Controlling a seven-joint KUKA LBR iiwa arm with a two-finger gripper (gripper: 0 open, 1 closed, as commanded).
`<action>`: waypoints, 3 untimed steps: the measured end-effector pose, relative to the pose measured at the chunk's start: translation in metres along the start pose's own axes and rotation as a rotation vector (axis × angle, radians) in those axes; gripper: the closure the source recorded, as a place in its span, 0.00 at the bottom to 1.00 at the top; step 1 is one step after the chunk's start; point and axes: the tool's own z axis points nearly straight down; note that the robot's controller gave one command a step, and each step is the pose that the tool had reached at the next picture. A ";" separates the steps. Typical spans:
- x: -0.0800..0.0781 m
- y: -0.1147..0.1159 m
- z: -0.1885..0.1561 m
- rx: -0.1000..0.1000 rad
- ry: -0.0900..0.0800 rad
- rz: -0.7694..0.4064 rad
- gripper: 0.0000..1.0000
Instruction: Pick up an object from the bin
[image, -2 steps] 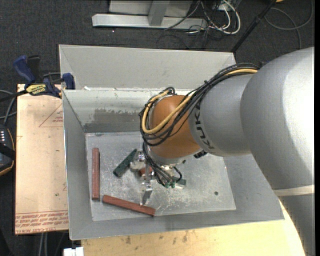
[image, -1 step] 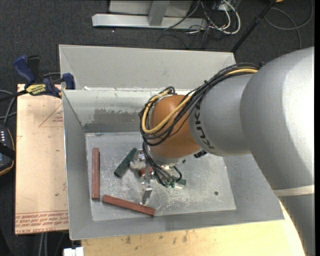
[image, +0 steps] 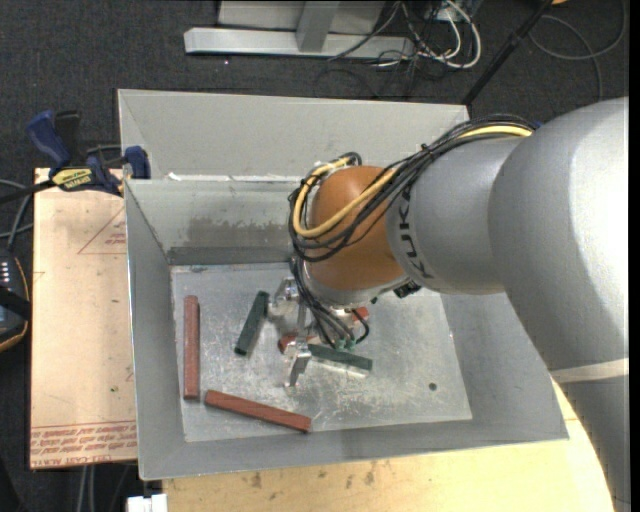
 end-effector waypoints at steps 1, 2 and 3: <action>-0.019 -0.018 -0.008 0.005 -0.001 -0.066 1.00; -0.019 -0.018 -0.008 0.005 -0.001 -0.066 1.00; -0.023 -0.009 -0.126 0.005 0.000 -0.057 1.00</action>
Offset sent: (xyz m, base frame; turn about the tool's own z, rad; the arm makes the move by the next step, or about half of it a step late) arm 0.0000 0.0000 0.0000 0.0000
